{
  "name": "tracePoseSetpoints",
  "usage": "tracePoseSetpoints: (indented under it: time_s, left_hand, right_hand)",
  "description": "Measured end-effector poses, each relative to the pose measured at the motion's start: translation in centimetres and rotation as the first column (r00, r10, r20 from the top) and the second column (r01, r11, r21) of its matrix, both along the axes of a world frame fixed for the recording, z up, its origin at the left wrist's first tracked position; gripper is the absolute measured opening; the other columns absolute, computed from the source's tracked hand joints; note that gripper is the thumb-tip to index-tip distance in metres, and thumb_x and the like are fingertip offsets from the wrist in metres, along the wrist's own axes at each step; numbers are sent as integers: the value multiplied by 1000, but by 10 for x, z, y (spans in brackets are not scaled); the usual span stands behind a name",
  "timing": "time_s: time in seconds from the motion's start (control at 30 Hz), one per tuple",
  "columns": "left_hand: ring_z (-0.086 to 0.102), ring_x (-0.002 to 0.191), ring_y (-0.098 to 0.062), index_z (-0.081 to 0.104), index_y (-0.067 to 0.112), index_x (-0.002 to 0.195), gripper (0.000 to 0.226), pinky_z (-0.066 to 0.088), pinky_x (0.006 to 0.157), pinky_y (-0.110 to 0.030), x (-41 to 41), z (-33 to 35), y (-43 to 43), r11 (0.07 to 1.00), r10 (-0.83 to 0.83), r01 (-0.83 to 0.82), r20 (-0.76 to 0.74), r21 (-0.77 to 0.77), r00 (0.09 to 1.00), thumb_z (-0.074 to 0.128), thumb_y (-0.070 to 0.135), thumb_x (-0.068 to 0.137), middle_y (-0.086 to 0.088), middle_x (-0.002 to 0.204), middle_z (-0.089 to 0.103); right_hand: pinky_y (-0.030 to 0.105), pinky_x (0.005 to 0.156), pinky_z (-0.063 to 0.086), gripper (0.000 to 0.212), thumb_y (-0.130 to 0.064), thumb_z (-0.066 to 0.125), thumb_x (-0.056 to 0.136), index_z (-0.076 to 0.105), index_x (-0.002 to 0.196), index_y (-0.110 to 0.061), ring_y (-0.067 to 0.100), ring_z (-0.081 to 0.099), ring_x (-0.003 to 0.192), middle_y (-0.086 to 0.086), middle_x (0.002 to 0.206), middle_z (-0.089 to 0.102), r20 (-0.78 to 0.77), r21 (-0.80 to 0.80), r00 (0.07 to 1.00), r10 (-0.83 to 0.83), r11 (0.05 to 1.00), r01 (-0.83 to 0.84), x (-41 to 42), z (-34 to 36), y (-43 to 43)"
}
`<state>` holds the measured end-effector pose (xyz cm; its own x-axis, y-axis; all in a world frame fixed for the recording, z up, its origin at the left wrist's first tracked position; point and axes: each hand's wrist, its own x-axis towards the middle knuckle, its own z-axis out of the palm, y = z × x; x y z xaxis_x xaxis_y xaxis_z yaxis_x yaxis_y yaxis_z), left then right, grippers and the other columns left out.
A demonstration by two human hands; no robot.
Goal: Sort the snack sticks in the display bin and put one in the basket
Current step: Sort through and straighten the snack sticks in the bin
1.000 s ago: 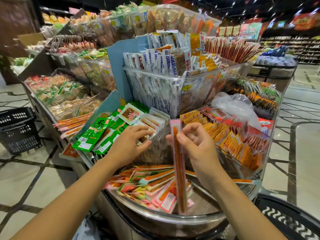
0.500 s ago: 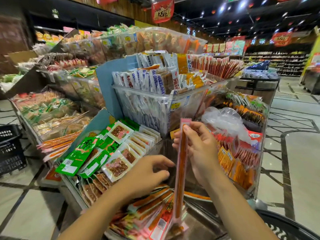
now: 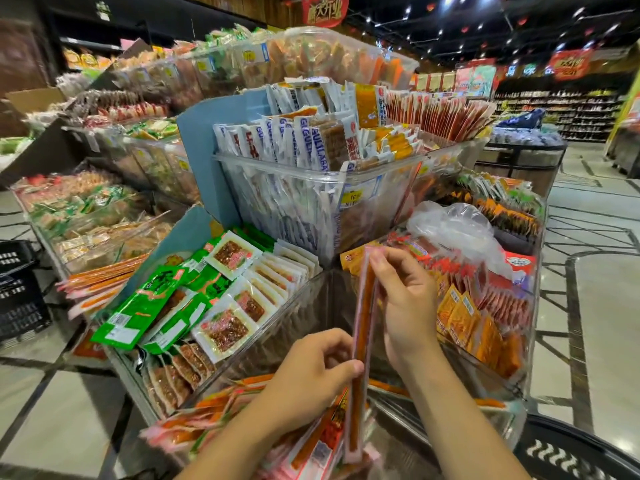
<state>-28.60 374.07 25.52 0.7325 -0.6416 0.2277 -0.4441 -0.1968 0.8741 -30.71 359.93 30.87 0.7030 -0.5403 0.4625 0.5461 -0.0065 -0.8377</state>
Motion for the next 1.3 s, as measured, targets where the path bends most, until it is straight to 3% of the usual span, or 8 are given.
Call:
tracePoseSetpoints:
  time_s: [0.17, 0.27, 0.37, 0.47, 0.6, 0.87, 1.0, 1.3]
  left_hand:
    - [62, 71, -15, 70, 20, 92, 4, 56, 72, -46, 1, 1, 0, 999, 14, -15, -35, -39, 999, 66, 21, 91, -9, 80, 66]
    - [65, 74, -13, 72, 26, 92, 10, 56, 64, -34, 3, 4, 2, 986, 54, -68, -95, -151, 994, 66, 18, 92, 4, 78, 68]
    - [68, 75, -14, 74, 21, 95, 17, 57, 63, -30, 3, 10, 5, 958, 128, -159, -140, -240, 982, 64, 7, 96, -3, 83, 72]
    - [66, 68, -8, 76, 21, 96, 17, 51, 58, -25, 0, 17, 6, 930, 165, -208, -162, -303, 973, 65, 8, 95, 1, 76, 73]
    - [66, 68, -9, 79, 21, 95, 12, 51, 59, -24, -2, 21, 8, 917, 192, -235, -159, -323, 968, 69, 14, 93, 0, 77, 75]
    - [73, 79, -18, 77, 16, 88, 17, 56, 70, -24, -2, 19, 7, 934, 115, -179, -214, -309, 970, 82, 4, 78, -4, 82, 76]
    - [71, 78, -21, 76, 16, 85, 12, 58, 72, -30, -1, 19, 7, 946, 110, -165, -203, -278, 973, 81, 6, 80, -6, 81, 75]
    - [73, 75, -16, 77, 17, 86, 11, 56, 64, -24, -5, 25, 9, 903, 172, -246, -229, -352, 958, 79, 7, 82, -8, 82, 77]
  right_hand:
    - [29, 75, 55, 19, -9, 62, 97, 77, 96, -20, 10, 66, 81, -2, 86, 74, -66, -85, 997, 39, 995, -45, -5, -2, -8]
    - [22, 72, 56, 12, -2, 69, 90, 76, 97, -7, 9, 69, 77, 3, 88, 76, -119, -168, 989, 87, 980, -107, -11, -4, -11]
    - [32, 78, 61, 11, -2, 73, 88, 76, 97, -6, 23, 73, 86, 8, 90, 76, -180, -221, 972, 148, 957, -187, -15, -8, -13]
    - [54, 86, 58, 10, -6, 76, 86, 76, 96, -5, 39, 70, 91, 15, 91, 75, -226, -250, 957, 184, 938, -240, -14, -11, -13]
    - [61, 88, 55, 6, -9, 76, 87, 76, 92, -11, 39, 70, 91, 16, 92, 74, -219, -229, 943, 250, 926, -299, -12, -13, -13]
    - [36, 78, 59, 21, -18, 71, 78, 75, 94, -5, 19, 69, 81, 9, 89, 75, -2, -44, 993, 122, 992, -122, -11, -7, -16]
    - [27, 72, 59, 19, -14, 71, 79, 76, 96, -5, 16, 68, 78, 5, 85, 75, 1, -22, 989, 150, 989, -149, -12, -7, -17]
    - [56, 81, 57, 5, -10, 74, 87, 77, 91, -10, 33, 70, 82, 11, 84, 74, -161, -248, 967, 196, 941, -232, -14, -12, -12]
